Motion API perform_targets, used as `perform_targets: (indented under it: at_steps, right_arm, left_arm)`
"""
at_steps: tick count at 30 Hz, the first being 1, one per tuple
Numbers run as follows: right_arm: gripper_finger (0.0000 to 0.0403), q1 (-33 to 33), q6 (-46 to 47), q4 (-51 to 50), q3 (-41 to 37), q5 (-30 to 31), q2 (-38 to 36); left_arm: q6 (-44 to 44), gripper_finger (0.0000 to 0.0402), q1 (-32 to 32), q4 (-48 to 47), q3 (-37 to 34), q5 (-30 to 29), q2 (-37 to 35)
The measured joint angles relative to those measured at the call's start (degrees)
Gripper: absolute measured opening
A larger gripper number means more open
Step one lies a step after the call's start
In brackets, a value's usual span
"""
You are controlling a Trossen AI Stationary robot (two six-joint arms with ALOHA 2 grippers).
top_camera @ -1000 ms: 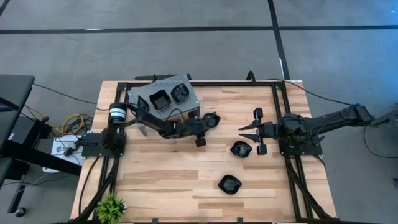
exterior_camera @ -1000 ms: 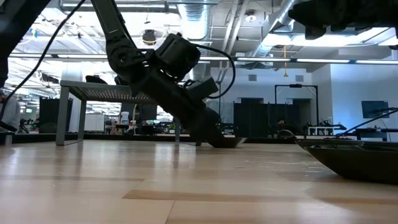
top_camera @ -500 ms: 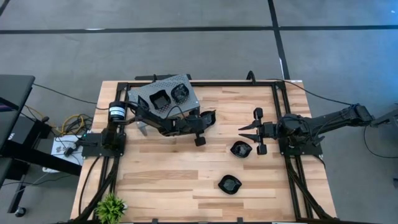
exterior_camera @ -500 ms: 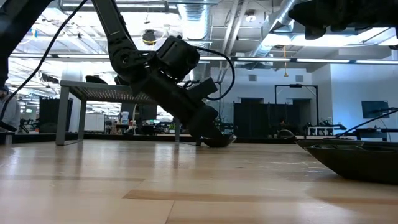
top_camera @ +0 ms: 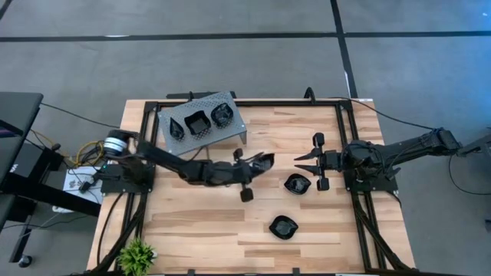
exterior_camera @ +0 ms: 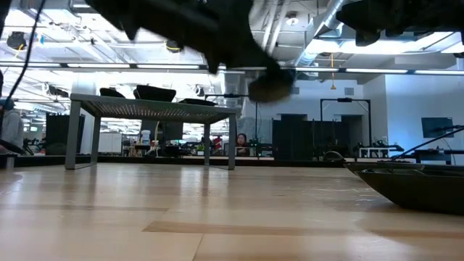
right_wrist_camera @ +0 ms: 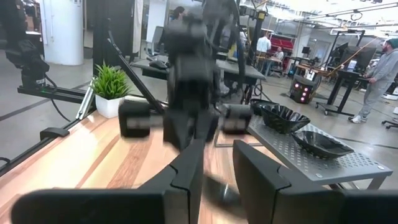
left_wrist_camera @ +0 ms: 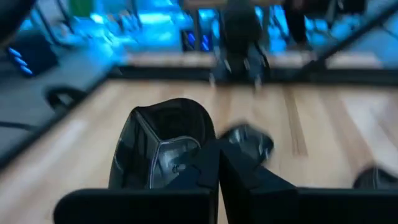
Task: Pick & Place Mini shaped plates
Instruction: Stack the black leaf plate on top of the black leaf plate on the shelf
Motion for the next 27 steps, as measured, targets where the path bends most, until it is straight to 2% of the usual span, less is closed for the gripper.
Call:
perform_targets:
  at_steps: [5, 11, 18, 22, 27]
  right_arm:
    - [0.0082, 0.0, 0.0, 0.1, 0.0, 0.0, 0.0]
    - [0.0082, 0.0, 0.0, 0.1, 0.0, 0.0, 0.0]
    - [0.0082, 0.0, 0.5, 0.1, 0.0, 0.0, 0.0]
    - [0.0082, 0.0, 2.0, 0.0, 0.0, 0.0, 0.0]
    - [0.0082, 0.0, 2.1, -0.2, 0.0, 0.0, 0.0]
  left_arm:
    - [4.4, 0.0003, -0.6, -3.7, 0.0, -8.9, -8.9]
    - [6.1, 0.0003, 3.3, -13.7, 0.0, -18.8, -18.0]
    - [-0.2, 0.0003, 11.2, -26.3, -0.1, -20.2, -20.6]
    - [-6.0, 0.0003, 15.2, -29.9, -0.1, -20.3, -19.8]
    - [-7.0, 0.0003, 17.6, -29.7, 0.0, -20.3, -18.8]
